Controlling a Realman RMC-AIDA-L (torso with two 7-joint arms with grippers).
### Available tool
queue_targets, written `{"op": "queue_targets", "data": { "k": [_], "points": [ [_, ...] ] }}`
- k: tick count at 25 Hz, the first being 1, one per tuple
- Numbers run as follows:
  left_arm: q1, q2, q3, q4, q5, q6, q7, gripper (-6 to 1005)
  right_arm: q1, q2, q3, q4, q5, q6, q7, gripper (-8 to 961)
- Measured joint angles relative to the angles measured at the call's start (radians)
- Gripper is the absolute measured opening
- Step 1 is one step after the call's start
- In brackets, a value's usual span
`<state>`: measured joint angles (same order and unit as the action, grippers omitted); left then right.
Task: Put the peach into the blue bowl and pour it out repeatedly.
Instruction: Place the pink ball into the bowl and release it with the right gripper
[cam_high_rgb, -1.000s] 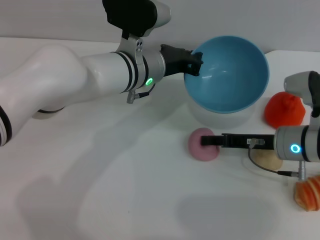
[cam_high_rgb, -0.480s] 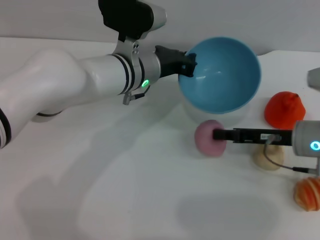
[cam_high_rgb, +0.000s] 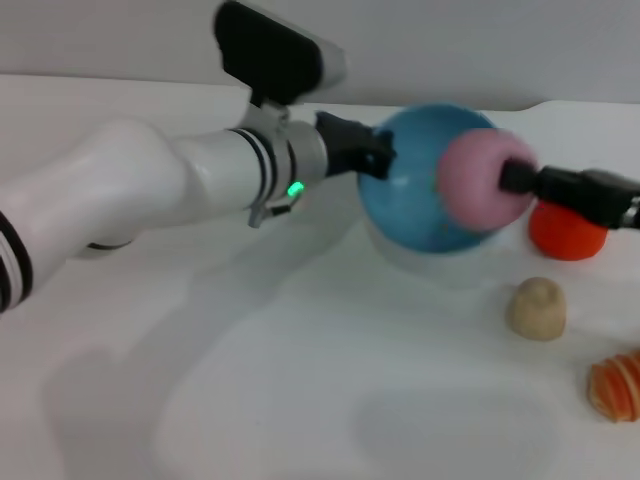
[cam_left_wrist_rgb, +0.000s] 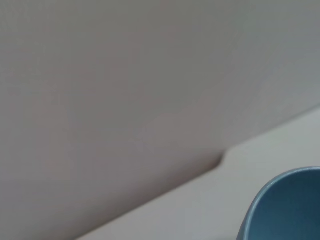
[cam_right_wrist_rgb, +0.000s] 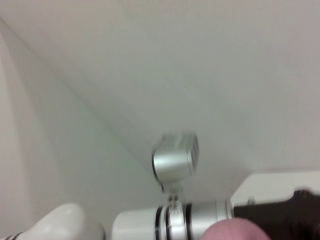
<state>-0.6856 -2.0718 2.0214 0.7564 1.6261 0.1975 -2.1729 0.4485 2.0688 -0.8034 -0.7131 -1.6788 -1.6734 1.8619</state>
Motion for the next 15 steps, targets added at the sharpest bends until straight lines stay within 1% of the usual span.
{"op": "queue_targets", "data": {
  "k": [2,3,4,7,9,12,15],
  "points": [
    [-0.012,0.0,0.032,0.006,0.004,0.013,0.0,-1,-0.005,-0.001,0.004,-0.023,-0.012,0.03,0.003,44],
    [-0.03,-0.002,0.071,0.009,0.006,0.024,0.001,-1,-0.001,-0.001,0.003,-0.025,-0.048,0.08,0.003,44],
    [-0.03,-0.002,0.071,0.009,0.006,0.024,0.001,0,-0.001,-0.001,0.003,-0.025,-0.048,0.08,0.003,51],
    [-0.044,-0.005,0.105,0.01,0.005,0.021,0.001,0,0.019,0.002,-0.006,0.001,-0.122,0.215,0.0,72],
    [-0.045,-0.006,0.113,0.012,0.003,0.019,0.001,0,0.038,0.001,-0.012,0.048,-0.142,0.277,0.0,86],
    [-0.042,-0.006,0.118,0.014,0.0,0.018,-0.006,-1,0.061,-0.001,-0.017,0.112,-0.149,0.315,-0.017,106],
    [-0.04,-0.006,0.122,0.015,-0.001,0.015,-0.007,-1,0.063,0.002,-0.017,0.129,-0.149,0.327,-0.044,127]
  ]
}}
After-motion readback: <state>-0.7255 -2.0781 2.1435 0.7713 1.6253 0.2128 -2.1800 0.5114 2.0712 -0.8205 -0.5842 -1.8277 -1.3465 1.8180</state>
